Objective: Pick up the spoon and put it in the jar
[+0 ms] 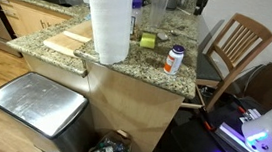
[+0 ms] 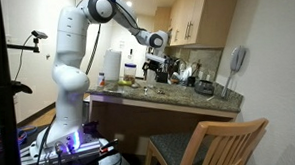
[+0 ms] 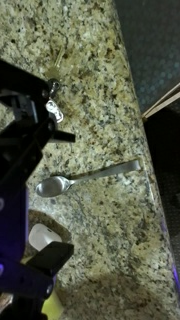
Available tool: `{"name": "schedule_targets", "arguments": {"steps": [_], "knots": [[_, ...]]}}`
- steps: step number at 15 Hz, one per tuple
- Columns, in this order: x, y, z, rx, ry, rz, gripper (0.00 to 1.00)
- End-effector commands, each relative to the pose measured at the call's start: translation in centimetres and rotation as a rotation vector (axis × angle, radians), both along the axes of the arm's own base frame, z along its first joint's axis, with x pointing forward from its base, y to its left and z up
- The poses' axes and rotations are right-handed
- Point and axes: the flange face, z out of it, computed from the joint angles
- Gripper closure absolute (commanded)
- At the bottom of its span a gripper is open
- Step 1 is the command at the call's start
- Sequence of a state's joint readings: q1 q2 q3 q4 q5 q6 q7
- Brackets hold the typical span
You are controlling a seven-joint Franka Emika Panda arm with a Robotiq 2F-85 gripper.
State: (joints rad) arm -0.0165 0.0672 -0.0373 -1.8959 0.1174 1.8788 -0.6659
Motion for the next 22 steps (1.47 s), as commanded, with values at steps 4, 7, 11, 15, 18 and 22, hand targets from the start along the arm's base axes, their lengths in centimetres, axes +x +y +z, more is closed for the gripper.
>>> {"name": "schedule_targets", "arguments": {"steps": [4,7,11,15,18,22], "knots": [[0.9,2.9,-5.5,-0.013,0.031,0.037,0.0],[1.7,2.9,-5.6,-0.048,-0.048,-0.028,0.0],[2.0,4.0,-5.6,-0.062,-0.07,-0.07,0.0],[2.5,4.3,-5.2,-0.046,-0.094,-0.068,0.0],[2.6,4.3,-5.2,-0.052,-0.094,-0.042,0.0],[2.6,4.6,-5.2,-0.023,-0.094,0.007,0.0]]}}
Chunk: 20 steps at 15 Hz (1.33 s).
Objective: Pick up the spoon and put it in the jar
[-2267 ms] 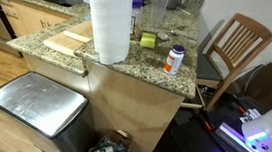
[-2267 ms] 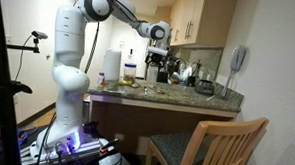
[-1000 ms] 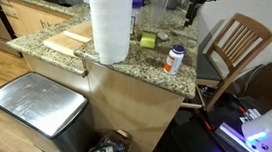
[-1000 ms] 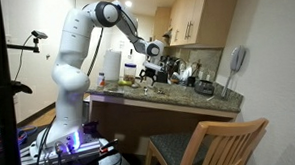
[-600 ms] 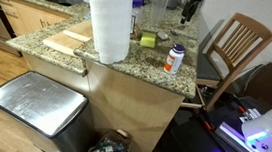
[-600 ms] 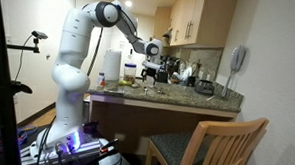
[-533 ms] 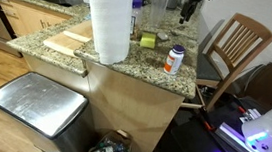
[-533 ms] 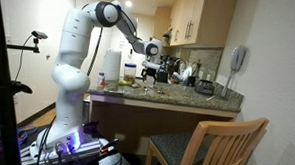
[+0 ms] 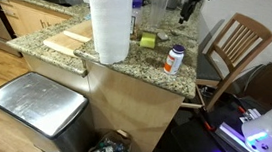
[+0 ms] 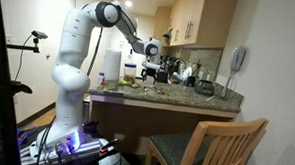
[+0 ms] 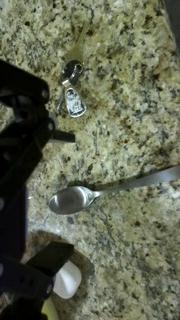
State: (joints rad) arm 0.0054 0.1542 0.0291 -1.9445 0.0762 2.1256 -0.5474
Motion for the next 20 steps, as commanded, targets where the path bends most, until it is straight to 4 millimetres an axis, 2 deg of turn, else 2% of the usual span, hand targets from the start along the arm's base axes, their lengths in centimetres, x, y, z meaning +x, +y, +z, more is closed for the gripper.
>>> {"name": "schedule_targets", "arguments": {"steps": [1,7,10,11,12,14,16,17,18,19,20], "knots": [[-0.2,0.3,0.0,0.051,0.038,0.06,0.0],[-0.5,0.9,-0.3,0.07,0.05,0.041,0.0],[0.8,1.0,0.1,0.097,-0.118,0.025,0.0],[-2.3,-0.9,6.6,0.107,-0.19,0.033,0.0],[-2.3,-0.9,7.2,0.117,-0.227,0.048,0.0],[-3.8,-1.7,11.2,0.153,-0.244,0.087,0.0],[-6.4,-2.9,15.9,0.156,-0.238,0.117,0.0],[-3.5,-1.8,13.2,0.137,-0.238,0.079,0.0],[-4.6,-2.1,15.1,0.138,-0.252,0.08,0.0],[-4.9,-2.2,15.8,0.138,-0.262,0.077,0.0],[-4.8,-2.1,15.5,0.139,-0.258,0.078,0.0]]}}
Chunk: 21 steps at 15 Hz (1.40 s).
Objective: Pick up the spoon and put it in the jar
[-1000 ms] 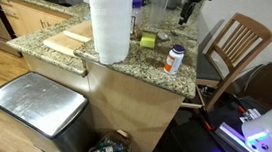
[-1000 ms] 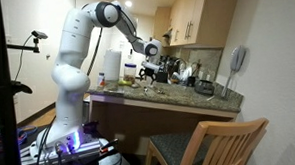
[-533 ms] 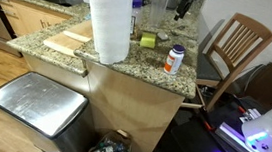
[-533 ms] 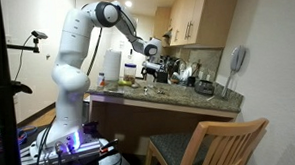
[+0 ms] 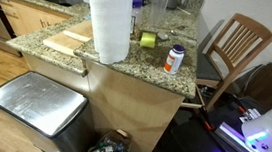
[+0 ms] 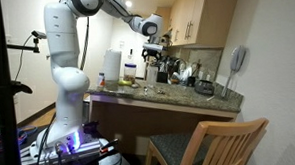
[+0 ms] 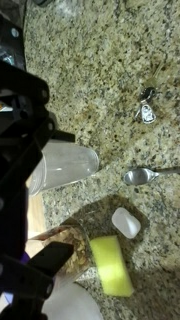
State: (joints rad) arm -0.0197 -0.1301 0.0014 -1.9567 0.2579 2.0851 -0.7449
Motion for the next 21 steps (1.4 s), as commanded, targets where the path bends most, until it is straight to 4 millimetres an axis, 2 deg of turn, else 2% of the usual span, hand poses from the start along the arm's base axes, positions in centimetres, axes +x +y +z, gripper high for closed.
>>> {"name": "schedule_targets", "arguments": {"steps": [1,4,9,11,12,13,15,18,21], "knots": [[0.4,0.2,-0.8,0.0,0.013,0.003,0.0],[1.4,1.1,-6.3,-0.01,0.074,0.013,0.0],[0.3,3.8,-16.0,-0.011,0.093,0.011,0.0],[-0.2,4.1,-18.8,-0.03,0.073,-0.011,0.0],[-0.5,4.1,-19.9,-0.034,0.052,-0.034,0.0],[0.4,4.2,-18.5,-0.035,0.085,-0.006,0.0],[0.0,4.2,-20.1,-0.041,0.071,-0.02,0.0],[-0.1,4.2,-20.1,-0.042,0.069,-0.023,0.0],[0.7,3.7,-23.4,-0.059,0.094,-0.044,0.0]]}}
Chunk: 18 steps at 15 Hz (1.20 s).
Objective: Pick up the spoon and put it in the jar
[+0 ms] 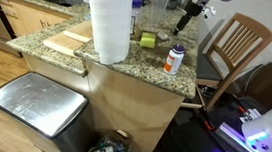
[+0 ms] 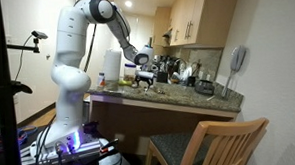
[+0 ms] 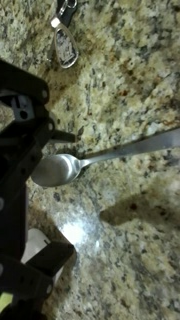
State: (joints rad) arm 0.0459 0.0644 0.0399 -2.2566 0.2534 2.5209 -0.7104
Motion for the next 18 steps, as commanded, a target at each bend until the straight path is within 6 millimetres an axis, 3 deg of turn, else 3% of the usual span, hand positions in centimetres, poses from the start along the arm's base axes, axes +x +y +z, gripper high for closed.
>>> {"name": "schedule_targets", "arguments": {"steps": [1,3,4,6,7,9,18], "knots": [[1.0,-0.6,-4.0,-0.008,0.015,-0.037,0.0],[1.5,-0.7,-4.9,-0.006,-0.018,-0.07,0.0],[0.8,-0.2,-2.4,-0.005,-0.006,-0.047,0.0],[0.9,-0.2,-2.4,-0.004,-0.017,-0.061,0.01],[0.9,-0.1,-2.7,-0.009,-0.012,-0.06,0.26],[0.8,0.1,-3.2,-0.01,-0.003,-0.056,0.29],[0.7,-0.4,-2.8,-0.02,0.036,-0.03,0.98]]}}
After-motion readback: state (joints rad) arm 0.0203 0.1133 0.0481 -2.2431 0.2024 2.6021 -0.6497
